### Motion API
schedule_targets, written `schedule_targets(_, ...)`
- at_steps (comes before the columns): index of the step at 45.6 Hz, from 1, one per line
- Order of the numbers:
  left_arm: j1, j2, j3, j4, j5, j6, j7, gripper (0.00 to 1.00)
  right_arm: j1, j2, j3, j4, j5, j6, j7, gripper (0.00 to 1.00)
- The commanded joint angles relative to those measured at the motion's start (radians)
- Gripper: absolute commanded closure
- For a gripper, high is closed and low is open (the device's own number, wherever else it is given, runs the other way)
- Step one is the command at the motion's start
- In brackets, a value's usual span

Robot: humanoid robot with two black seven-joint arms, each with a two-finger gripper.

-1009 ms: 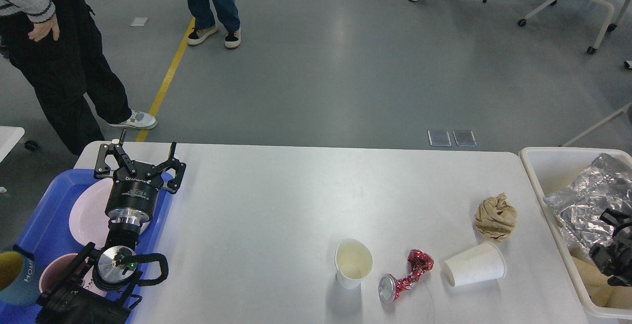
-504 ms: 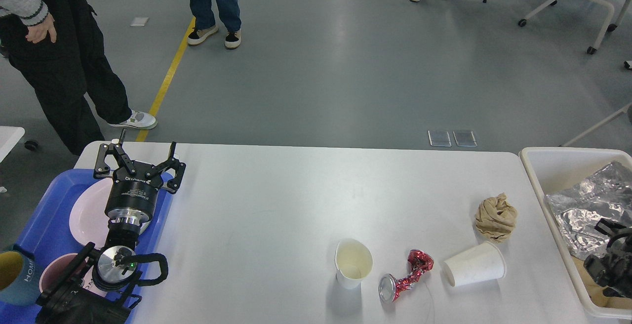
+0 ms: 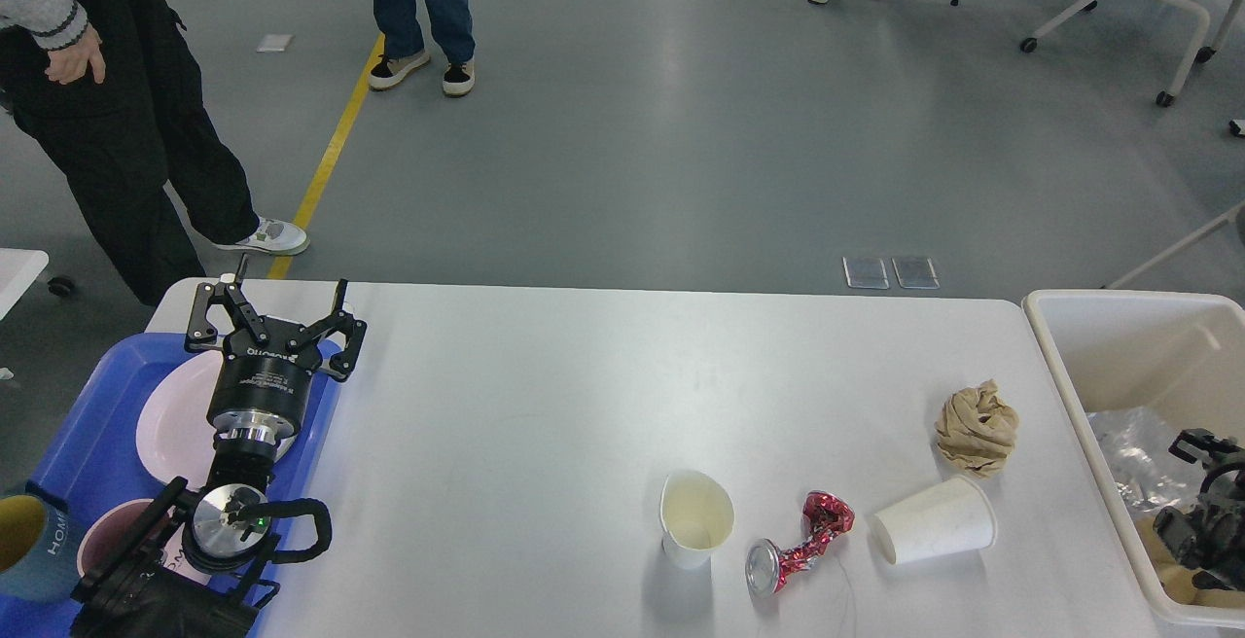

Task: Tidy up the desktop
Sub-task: 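Lower the foil tray into the bin and release it, then raise the right gripper out of the bin and swing toward the cups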

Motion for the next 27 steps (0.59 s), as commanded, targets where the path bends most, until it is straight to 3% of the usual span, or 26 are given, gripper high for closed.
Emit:
schedule_targets(1,0.0,0.0,0.0,0.0,0.001,0.0,0.001,0.04,0.009,-0.001,0.001,0.004,-0.001,0.004,0.0,0.0)
schedule_targets(9,0.0,0.0,0.0,0.0,-0.001,0.0,0.001,0.04,0.046,-0.013,0.001,0.044,-0.001,0.011,0.0,0.0)
schedule_targets(18,0.0,0.0,0.0,0.0,-0.001,0.0,0.001,0.04,0.24,-0.116,-0.012,0.249,-0.014,0.027,0.0,0.0)
schedule_targets(27,0.0,0.0,0.0,0.0,-0.001,0.0,0.001,0.04,0.51,-0.115,-0.126,0.441,-0.016,0.16,-0.009,0.0)
